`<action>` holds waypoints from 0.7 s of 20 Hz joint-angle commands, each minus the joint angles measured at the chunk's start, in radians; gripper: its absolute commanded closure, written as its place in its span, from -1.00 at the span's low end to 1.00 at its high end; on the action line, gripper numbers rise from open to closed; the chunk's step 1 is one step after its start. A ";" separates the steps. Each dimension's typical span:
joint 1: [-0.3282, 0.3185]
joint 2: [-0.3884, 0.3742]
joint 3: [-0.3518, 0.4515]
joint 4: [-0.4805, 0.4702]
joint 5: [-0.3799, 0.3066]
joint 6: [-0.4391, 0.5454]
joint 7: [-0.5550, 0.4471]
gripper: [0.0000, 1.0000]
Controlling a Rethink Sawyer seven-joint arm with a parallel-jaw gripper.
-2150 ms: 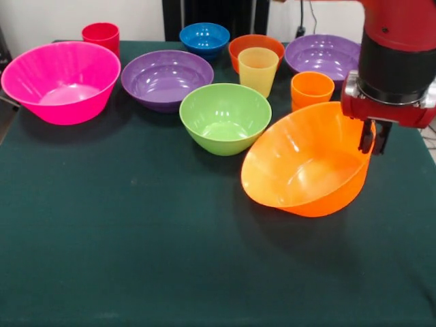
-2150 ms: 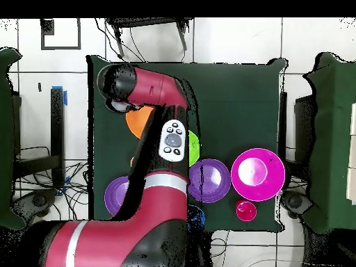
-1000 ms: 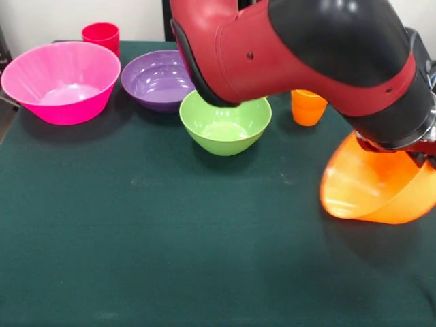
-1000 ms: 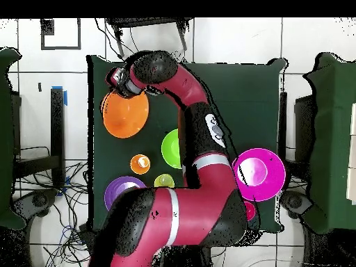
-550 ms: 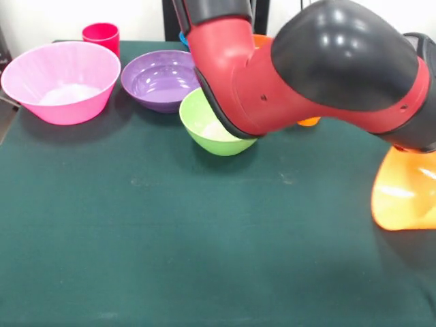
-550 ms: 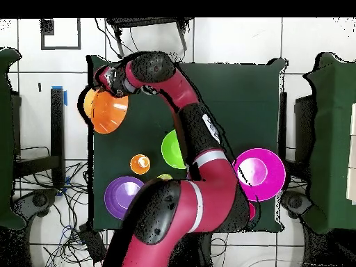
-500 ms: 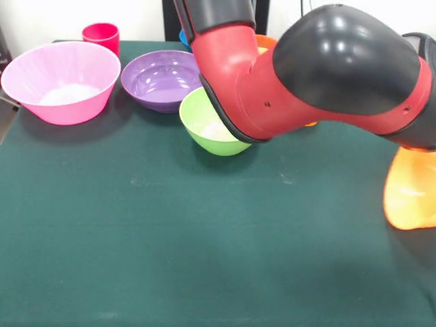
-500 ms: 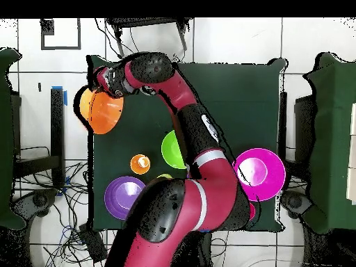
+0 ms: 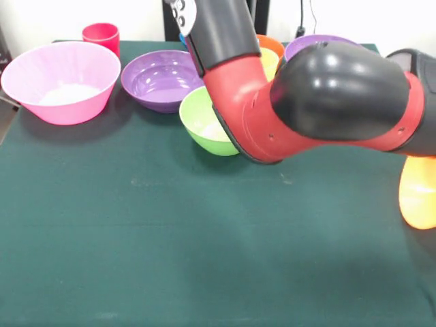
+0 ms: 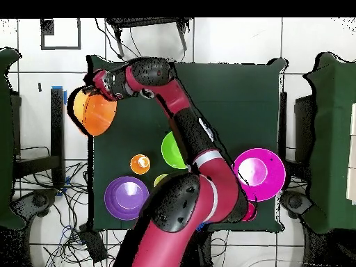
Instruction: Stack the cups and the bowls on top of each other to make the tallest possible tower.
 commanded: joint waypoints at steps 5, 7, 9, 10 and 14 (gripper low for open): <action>-0.044 0.148 0.116 -0.057 -0.092 0.144 -0.400 1.00; -0.043 0.188 0.123 -0.109 -0.096 0.191 -0.425 1.00; -0.041 0.220 0.129 -0.150 -0.092 0.236 -0.425 1.00; -0.039 0.227 0.127 -0.164 -0.087 0.249 -0.402 1.00; -0.042 0.203 0.059 -0.148 -0.078 0.296 -0.190 1.00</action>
